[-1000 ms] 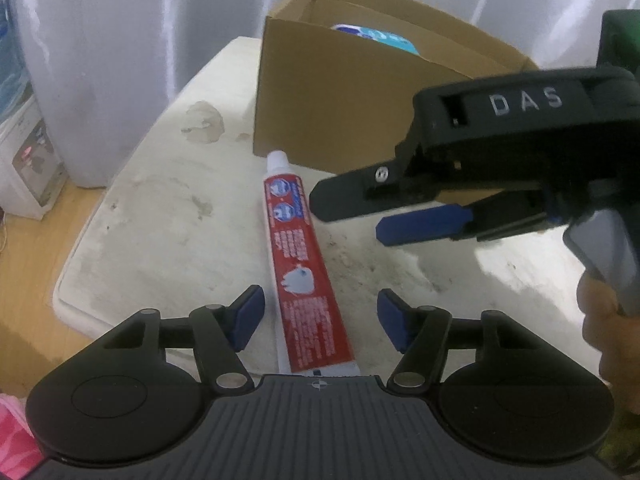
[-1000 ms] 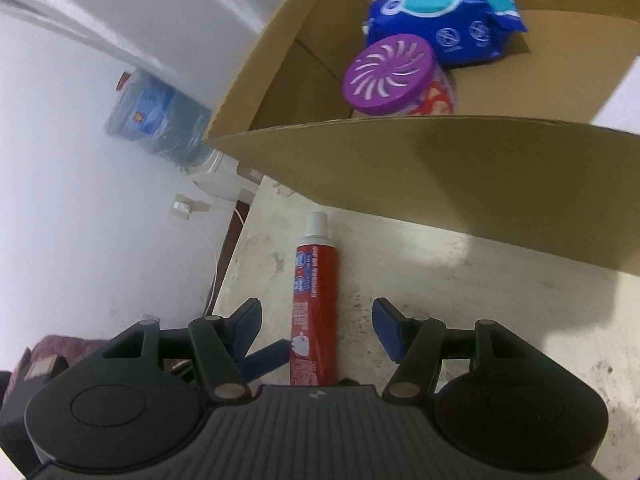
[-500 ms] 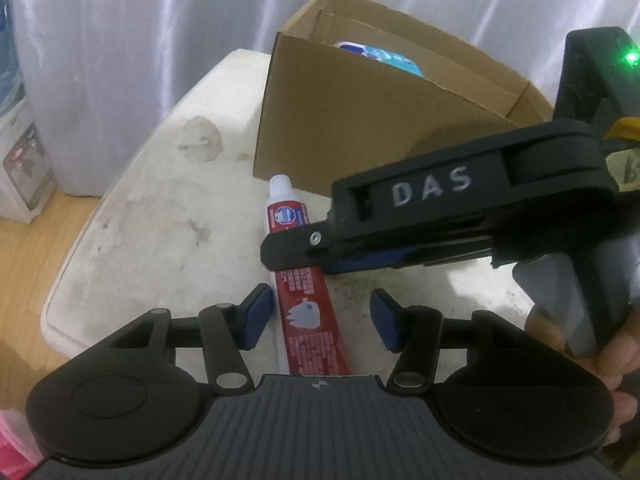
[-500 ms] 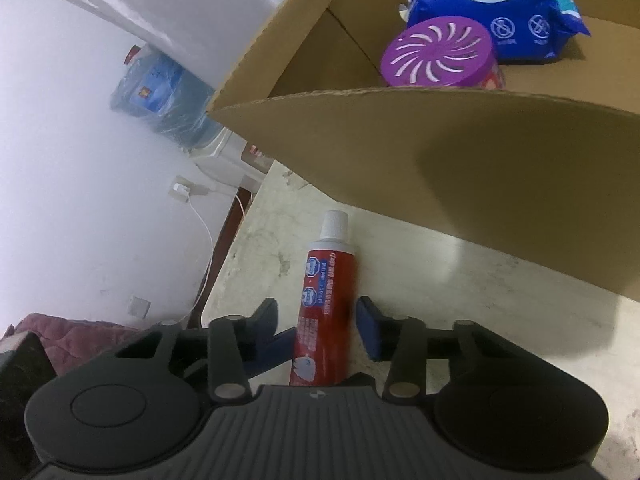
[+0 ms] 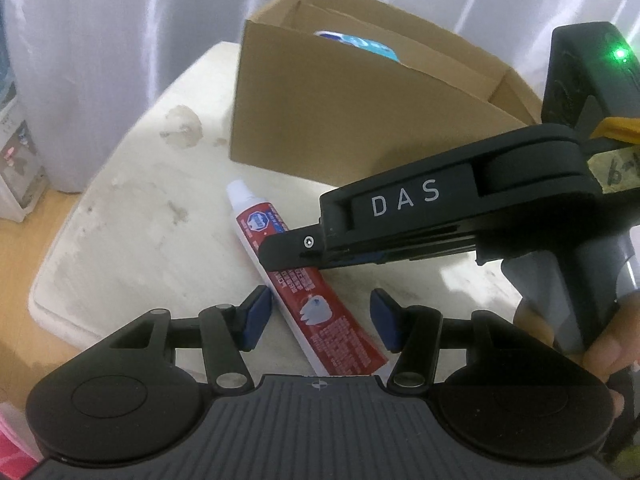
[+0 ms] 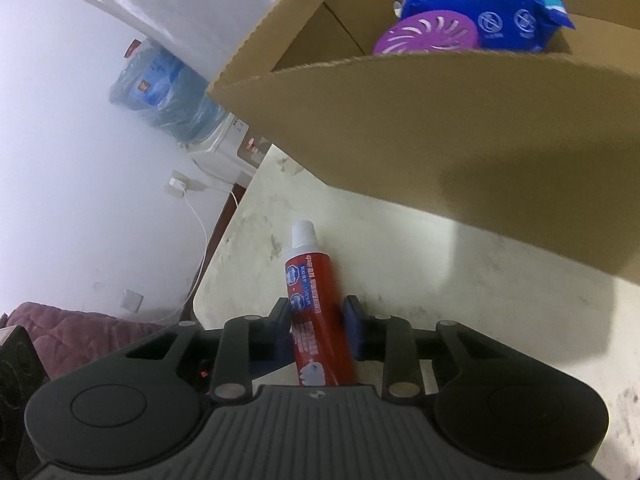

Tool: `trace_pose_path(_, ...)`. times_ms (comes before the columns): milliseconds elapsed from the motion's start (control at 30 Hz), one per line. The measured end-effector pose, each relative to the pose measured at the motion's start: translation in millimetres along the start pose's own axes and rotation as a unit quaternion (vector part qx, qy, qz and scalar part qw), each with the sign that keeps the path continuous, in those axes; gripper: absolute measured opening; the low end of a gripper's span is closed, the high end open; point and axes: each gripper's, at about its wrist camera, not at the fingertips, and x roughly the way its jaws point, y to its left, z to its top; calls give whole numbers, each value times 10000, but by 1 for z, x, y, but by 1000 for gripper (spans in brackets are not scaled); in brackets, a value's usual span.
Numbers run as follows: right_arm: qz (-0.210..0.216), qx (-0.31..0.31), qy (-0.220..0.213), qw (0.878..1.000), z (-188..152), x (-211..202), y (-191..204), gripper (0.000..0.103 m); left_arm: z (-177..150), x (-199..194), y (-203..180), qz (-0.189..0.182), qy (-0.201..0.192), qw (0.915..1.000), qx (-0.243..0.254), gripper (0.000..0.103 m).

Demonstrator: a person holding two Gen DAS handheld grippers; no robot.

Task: Organize objects
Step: 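Close the right gripper on the toothpaste tube while the left gripper presses its side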

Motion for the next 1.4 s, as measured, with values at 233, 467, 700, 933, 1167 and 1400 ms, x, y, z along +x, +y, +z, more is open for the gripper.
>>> trace_pose_path(233, -194, -17, 159, 9997, -18, -18, 0, 31, -12, -5, -15, -154, 155, 9998, 39, 55)
trace_pose_path(467, -304, -112, 200, 9993, -35, -36, 0, 32, -28, -10, -33, -242, 233, 9994, 126, 55)
trace_pose_path(700, -449, -370, 236, 9980, -52, -50, 7, 32, -44, -6, -35, -453, 232, 9986, -130, 55)
trace_pose_path(933, -585, -575, 200, 9964, -63, -59, 11, 32, -47, -1, -32, -611, 349, 9964, -481, 54)
trace_pose_path(1167, -506, -554, 245, 9969, -66, -60, 9, 31, -45, 7, -26, -678, 520, 9941, -668, 55)
trace_pose_path(1400, -445, -453, 235, 9977, -68, -60, 6, 31, -46, 13, -20, -799, 553, 9921, -793, 54)
